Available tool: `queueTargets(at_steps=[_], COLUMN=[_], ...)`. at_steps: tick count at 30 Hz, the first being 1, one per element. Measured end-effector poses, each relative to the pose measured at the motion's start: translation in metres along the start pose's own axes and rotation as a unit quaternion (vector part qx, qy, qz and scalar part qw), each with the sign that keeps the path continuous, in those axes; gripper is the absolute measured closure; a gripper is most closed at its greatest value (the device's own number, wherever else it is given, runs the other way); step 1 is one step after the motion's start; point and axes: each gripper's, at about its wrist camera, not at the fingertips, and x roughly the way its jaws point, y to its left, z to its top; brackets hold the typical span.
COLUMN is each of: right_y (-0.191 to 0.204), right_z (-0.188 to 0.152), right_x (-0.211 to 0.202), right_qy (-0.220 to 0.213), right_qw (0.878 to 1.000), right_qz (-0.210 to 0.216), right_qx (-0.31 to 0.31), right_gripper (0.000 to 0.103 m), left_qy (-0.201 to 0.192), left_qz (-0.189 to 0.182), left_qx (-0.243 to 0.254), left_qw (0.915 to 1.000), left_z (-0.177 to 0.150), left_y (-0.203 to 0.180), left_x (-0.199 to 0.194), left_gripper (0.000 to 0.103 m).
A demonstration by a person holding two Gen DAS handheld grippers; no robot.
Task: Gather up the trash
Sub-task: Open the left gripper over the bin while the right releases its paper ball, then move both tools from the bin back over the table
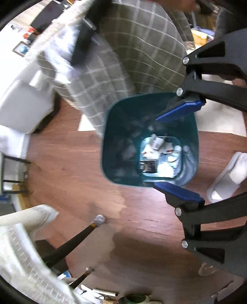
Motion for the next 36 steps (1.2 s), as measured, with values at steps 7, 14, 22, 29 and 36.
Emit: queueTargets(at_steps=[7,14,22,29,36], right_y=[-0.005,-0.013,-0.008,-0.003,-0.007], right_z=[-0.008,-0.022,-0.041,-0.062,-0.066], right_x=[0.027,0.058,0.083,0.096,0.087], right_qy=[0.035,0.077,0.122,0.158,0.159], right_qw=[0.999,0.997,0.992,0.987,0.986], right_qz=[-0.014,-0.014,-0.013,-0.028,-0.027], right_qx=[0.001,0.011,0.002,-0.026,-0.031], right_gripper=[0.054,0.054,0.054,0.051,0.038], left_qy=[-0.075,-0.118,-0.150,-0.171,-0.199], left_qz=[0.001,-0.014,-0.030,-0.044,-0.046], left_qx=[0.005,0.006,0.035,0.041,0.028], left_qw=[0.9972,0.9929,0.9877,0.9835,0.9785], left_z=[0.014,0.024,0.031,0.032,0.039], left_y=[-0.002,-0.013,-0.042,-0.050,-0.050], left_x=[-0.050,-0.082,-0.111,-0.126,-0.141], left_gripper=[0.041,0.049,0.057,0.057,0.057])
